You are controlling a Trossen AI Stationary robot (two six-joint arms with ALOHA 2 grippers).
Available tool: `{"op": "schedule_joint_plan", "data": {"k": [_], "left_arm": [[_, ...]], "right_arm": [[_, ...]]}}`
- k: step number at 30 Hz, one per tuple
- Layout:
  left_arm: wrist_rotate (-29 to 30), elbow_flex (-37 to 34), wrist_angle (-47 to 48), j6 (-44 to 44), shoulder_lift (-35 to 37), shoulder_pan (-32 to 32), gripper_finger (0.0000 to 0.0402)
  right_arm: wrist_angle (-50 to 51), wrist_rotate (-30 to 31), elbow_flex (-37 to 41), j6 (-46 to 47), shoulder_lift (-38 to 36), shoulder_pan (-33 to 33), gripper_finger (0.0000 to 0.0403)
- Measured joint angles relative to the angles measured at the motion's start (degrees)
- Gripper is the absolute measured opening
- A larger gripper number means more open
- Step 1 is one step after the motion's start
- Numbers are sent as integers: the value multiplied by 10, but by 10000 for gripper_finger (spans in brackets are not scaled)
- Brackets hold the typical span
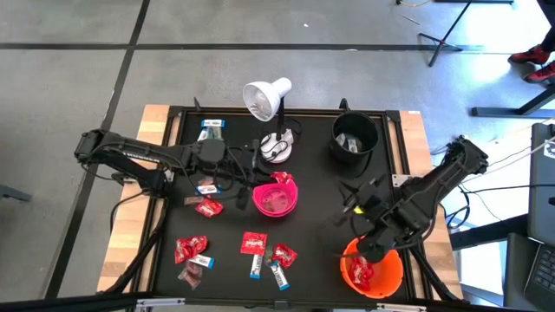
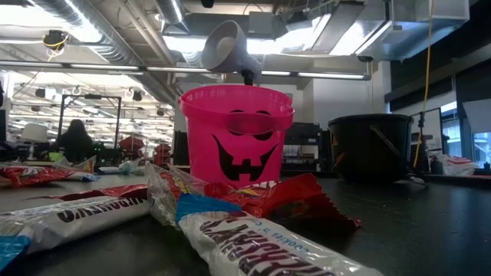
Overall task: Sort candy
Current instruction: Put the red candy into the orange bucket
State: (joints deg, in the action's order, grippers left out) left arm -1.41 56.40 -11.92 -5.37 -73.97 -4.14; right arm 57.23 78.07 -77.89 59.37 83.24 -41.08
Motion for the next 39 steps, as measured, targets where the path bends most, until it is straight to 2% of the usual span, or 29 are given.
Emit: {"op": "schedule_joint_plan", "data": {"k": [2,5,11,12,14,18,20,25,30,34,39], "left_arm": [[0,0,-5,0,0,0,2],[0,0,-16,0,0,0,2],[0,0,-17,0,0,0,2],[0,0,-16,-1,0,0,2],[0,0,-16,-1,0,0,2],[0,0,-15,-4,0,-1,2],[-6,0,-15,-4,0,-1,2],[-12,0,-16,-4,0,-1,2],[-19,0,-16,-5,0,-2,2],[-28,0,-15,-5,0,-2,2],[-28,0,-14,-2,0,-2,2]], "right_arm": [[-81,-24,0,-83,8,4,16],[-233,-98,0,-249,22,8,16],[-535,-368,0,-595,58,21,3],[-559,-391,0,-633,59,21,4],[-589,-402,0,-685,56,21,9],[-569,-338,0,-713,33,24,14],[-546,-327,0,-711,18,38,14],[-457,-370,0,-659,-31,85,14],[-387,-386,4,-599,-74,121,14],[-421,-387,71,-583,-124,118,14],[-570,-387,233,-584,-214,111,14]]}}
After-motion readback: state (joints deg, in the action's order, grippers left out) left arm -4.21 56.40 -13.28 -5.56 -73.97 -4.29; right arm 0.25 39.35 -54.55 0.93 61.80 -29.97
